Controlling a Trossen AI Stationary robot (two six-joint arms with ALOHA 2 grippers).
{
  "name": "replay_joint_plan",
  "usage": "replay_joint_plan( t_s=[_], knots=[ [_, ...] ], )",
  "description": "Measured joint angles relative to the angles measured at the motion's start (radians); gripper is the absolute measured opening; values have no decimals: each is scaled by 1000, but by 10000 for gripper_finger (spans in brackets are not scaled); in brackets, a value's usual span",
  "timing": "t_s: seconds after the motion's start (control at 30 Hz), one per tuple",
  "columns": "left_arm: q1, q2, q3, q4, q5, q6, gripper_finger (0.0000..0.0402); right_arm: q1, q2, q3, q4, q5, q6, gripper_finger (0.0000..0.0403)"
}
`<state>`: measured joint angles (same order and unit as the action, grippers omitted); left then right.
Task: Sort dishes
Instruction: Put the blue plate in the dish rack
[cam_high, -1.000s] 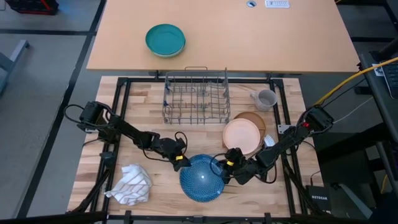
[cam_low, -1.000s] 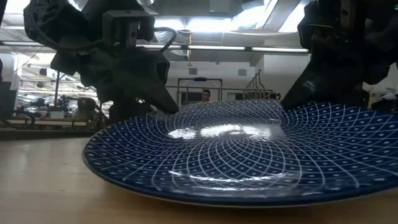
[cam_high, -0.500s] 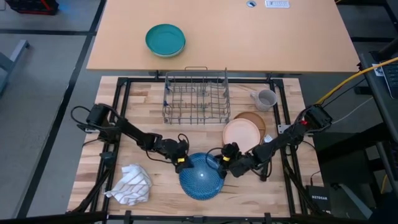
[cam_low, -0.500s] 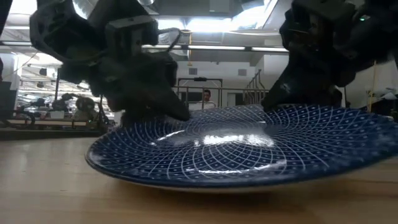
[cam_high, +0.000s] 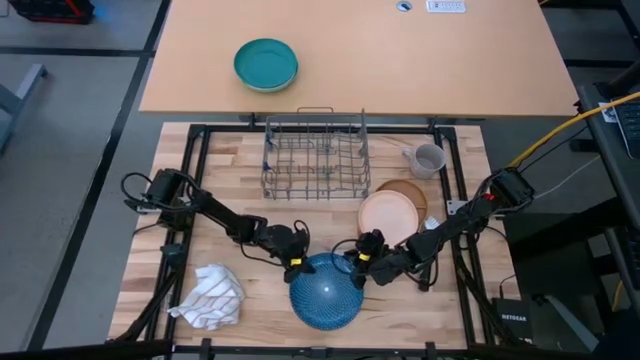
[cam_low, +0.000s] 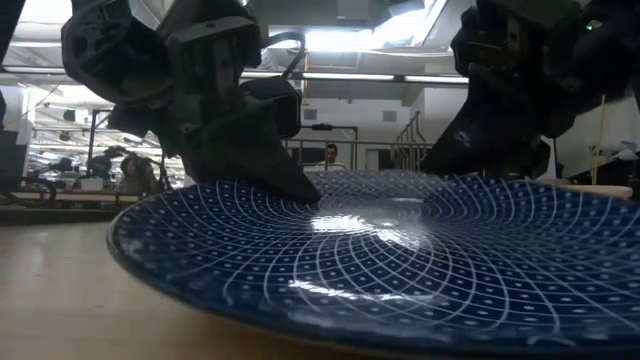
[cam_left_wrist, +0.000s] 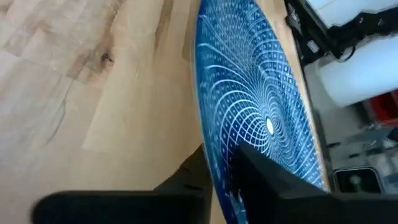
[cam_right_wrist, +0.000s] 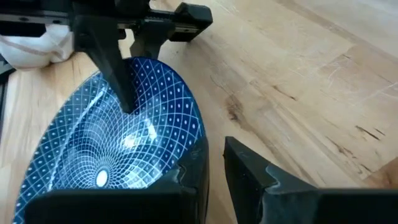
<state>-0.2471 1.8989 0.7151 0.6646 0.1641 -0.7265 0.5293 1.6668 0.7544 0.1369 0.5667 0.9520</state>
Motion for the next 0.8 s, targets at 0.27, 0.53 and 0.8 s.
replay_joint_plan(
  t_s=[0.27, 0.53, 0.8],
  knots=[
    [12, -2, 0, 16, 33, -85, 22, 1, -3, 2, 37, 8, -91, 55],
    [46, -25, -1, 18, 108, -163, 4, 0, -20, 0, 228, 18, -379, 55],
    [67, -122, -3, -57, 86, -144, 4, 1, -187, 0, 229, 74, -653, 55]
  ],
)
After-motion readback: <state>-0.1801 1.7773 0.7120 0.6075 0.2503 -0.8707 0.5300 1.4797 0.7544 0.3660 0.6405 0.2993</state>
